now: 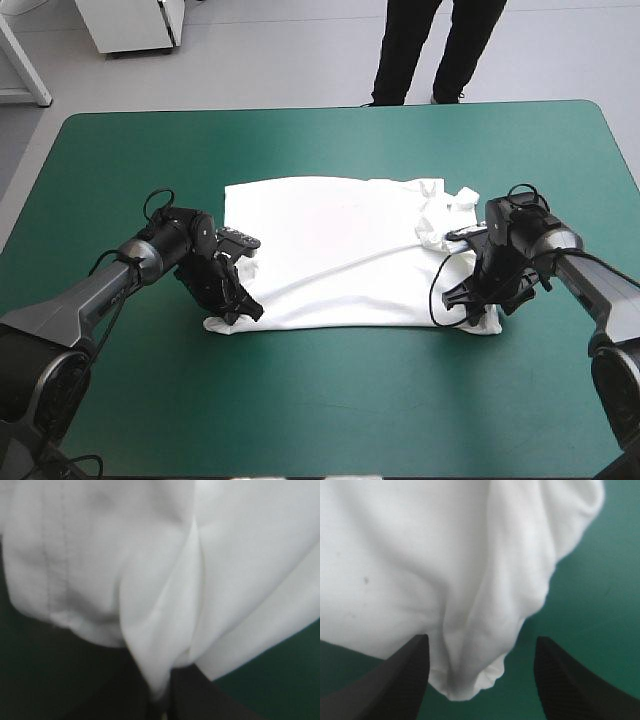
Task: Fold the cloth
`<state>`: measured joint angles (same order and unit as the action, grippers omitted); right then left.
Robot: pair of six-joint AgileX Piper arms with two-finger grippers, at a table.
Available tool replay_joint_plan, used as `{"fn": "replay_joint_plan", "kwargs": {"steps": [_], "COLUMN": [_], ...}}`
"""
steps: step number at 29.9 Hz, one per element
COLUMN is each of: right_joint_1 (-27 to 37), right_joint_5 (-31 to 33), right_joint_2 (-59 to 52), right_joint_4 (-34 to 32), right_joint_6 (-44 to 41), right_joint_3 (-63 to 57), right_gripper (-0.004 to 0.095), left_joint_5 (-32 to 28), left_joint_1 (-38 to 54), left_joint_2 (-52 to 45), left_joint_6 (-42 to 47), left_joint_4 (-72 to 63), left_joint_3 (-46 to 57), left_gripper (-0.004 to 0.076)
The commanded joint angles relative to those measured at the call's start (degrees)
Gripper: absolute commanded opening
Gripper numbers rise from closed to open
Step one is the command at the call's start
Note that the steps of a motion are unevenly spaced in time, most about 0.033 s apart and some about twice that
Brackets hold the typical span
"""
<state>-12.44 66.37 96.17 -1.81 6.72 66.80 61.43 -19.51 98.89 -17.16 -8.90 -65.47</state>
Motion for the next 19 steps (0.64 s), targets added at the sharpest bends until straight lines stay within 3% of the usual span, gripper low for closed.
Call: {"fn": "replay_joint_plan", "kwargs": {"steps": [1, 7, 11, 15, 19], "right_joint_1": [0.1, 0.1, 0.1, 0.1, 0.1], "right_joint_5": [-0.2, 0.0, 0.7, 1.2, 3.5], "right_joint_2": [-0.5, 1.9, 2.7, 2.7, 2.5], "right_joint_4": [0.1, 2.3, 5.0, 6.3, 6.7], "right_joint_6": [0.3, 0.3, 1.3, 3.0, 3.0], "right_joint_3": [0.9, 0.9, 0.7, 0.7, 0.7], "right_gripper": [0.0582, 0.0569, 0.0334, -0.0016, -0.0017], "left_joint_5": [-2.4, -1.3, -1.5, -1.6, -1.4], "left_joint_1": [-0.4, -0.4, -0.4, -0.4, -0.4], "left_joint_2": [0.2, -0.1, -0.7, -1.2, -3.3], "left_joint_6": [-0.1, -0.1, -0.1, -0.1, -0.1], "left_joint_4": [-0.4, -0.3, 0.0, 0.2, 0.2], "left_joint_3": [0.3, 0.3, 0.3, 0.3, 0.3], "left_gripper": [-0.0022, -0.0022, -0.0022, -0.0022, -0.0022]}}
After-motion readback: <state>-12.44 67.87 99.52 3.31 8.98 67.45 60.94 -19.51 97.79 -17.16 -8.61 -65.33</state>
